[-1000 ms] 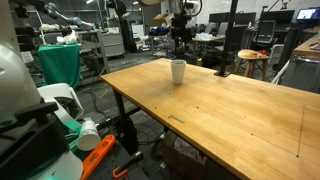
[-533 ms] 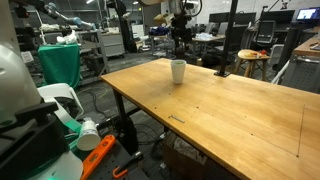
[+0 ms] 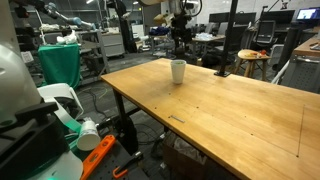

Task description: Put the pear in the cup

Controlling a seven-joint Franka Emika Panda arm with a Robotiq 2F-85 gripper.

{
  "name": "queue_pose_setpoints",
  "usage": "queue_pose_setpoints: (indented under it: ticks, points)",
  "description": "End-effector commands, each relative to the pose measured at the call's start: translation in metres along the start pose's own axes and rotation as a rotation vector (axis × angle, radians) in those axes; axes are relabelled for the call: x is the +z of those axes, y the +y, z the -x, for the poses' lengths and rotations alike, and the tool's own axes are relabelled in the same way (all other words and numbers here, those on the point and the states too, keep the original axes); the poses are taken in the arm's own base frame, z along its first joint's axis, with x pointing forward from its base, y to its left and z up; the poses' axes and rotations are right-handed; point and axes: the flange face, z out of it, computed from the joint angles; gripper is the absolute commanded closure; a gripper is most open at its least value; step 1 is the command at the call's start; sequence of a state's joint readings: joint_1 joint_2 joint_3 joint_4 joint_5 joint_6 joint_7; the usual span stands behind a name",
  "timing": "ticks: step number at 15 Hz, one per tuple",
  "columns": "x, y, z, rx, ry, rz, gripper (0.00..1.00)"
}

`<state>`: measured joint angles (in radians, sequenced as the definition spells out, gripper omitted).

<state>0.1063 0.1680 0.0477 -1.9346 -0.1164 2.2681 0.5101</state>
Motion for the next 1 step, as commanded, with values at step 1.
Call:
queue_pose_setpoints:
  ticks: [1]
  points:
    - [-0.0006, 0.0000, -0.0003, 0.000, -0.001, 0.000, 0.00]
